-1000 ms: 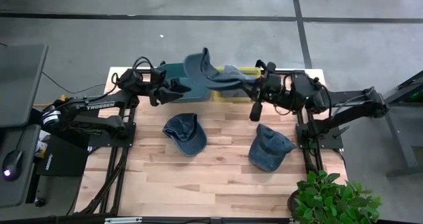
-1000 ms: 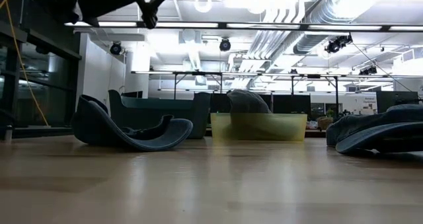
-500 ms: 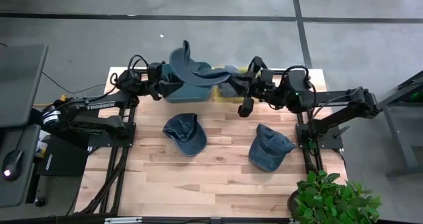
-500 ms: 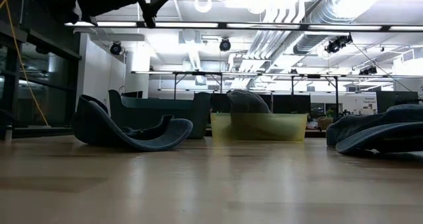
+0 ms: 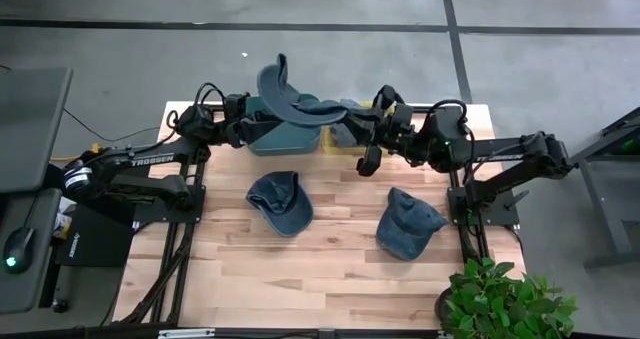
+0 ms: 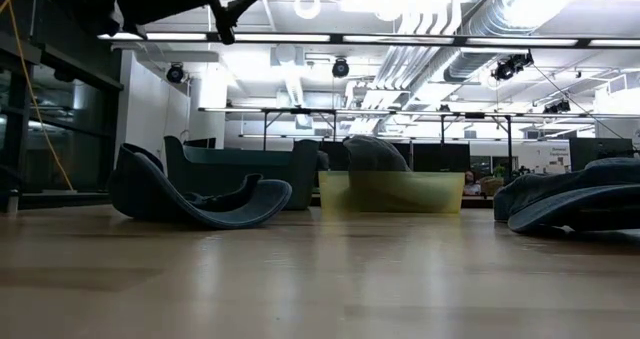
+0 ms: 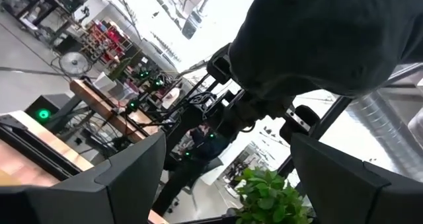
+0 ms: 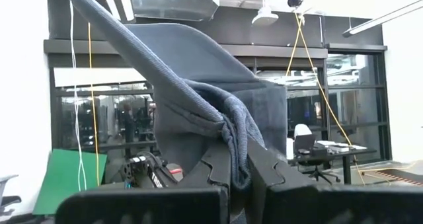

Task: Pick & Place hat
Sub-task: Put the top right blue cap into the blue bin

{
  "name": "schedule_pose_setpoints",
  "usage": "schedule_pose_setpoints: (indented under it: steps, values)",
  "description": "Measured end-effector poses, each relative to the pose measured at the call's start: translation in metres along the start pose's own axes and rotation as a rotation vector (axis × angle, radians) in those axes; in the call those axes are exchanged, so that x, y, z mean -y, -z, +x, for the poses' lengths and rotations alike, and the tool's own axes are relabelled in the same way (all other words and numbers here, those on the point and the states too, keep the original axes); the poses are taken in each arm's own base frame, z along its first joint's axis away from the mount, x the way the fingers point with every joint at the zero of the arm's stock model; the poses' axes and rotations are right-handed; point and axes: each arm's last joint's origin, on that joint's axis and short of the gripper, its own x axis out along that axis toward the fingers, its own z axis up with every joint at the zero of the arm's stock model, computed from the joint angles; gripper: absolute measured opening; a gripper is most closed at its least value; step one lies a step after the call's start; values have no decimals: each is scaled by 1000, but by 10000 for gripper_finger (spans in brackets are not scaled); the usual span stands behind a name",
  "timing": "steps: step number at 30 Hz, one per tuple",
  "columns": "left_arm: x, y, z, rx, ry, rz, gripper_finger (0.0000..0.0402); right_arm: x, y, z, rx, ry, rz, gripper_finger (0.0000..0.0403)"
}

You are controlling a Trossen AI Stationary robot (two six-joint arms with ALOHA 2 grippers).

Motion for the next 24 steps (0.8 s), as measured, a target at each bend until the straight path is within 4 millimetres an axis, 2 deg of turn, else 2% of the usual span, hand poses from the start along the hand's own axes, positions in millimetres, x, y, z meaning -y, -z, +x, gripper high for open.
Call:
schedule_pose_setpoints:
  steps: [12, 17, 24]
  values:
    - [6, -7, 1, 83, 20, 69, 321, 5, -5, 1, 52, 14, 22, 4]
    - [19, -21, 15, 97, 84, 169, 321, 13, -11, 2, 116, 20, 44, 4]
    - [23, -37, 40, 95, 124, 246, 321, 17, -20, 1, 208, -13, 95, 4]
